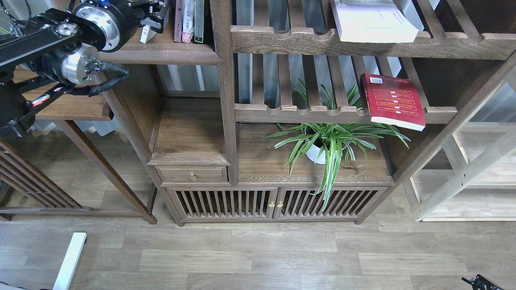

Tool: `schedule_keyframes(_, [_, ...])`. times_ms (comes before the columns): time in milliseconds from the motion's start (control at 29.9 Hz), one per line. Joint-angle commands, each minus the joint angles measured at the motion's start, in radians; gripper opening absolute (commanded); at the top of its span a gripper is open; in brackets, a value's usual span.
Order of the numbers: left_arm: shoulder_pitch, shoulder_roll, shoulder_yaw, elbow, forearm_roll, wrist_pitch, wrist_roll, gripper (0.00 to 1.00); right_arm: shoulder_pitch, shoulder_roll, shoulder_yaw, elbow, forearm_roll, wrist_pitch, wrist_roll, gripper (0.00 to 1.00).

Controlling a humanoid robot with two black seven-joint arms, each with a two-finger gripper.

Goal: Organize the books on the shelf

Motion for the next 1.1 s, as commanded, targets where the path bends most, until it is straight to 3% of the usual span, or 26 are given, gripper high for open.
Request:
schedule_keyframes(0, [-0.001, 0.005, 0.000, -0.017, 0.000, 0.000, 0.008, 0.65, 0.002, 0.000, 0.000, 0.000, 0.000, 0.000, 0.000, 1.00])
schedule_keyframes(535, [0.009, 0.220, 0.015, -0.259, -0.028, 0.000, 0.014, 0.66, 0.005, 0.006, 0.000, 0.000, 0.005, 0.000, 0.000, 1.00])
schedule_keyframes(936, [0.138, 0.407, 0.052, -0.524, -0.015, 0.000, 0.011, 0.66, 0.007, 0.006, 0.000, 0.000, 0.009, 0.000, 0.000, 1.00])
schedule_keyframes(1070, [0.163, 0.418, 0.087, -0.527, -0.008, -0.015, 0.001, 0.66, 0.007, 0.006, 0.000, 0.000, 0.009, 0.000, 0.000, 1.00])
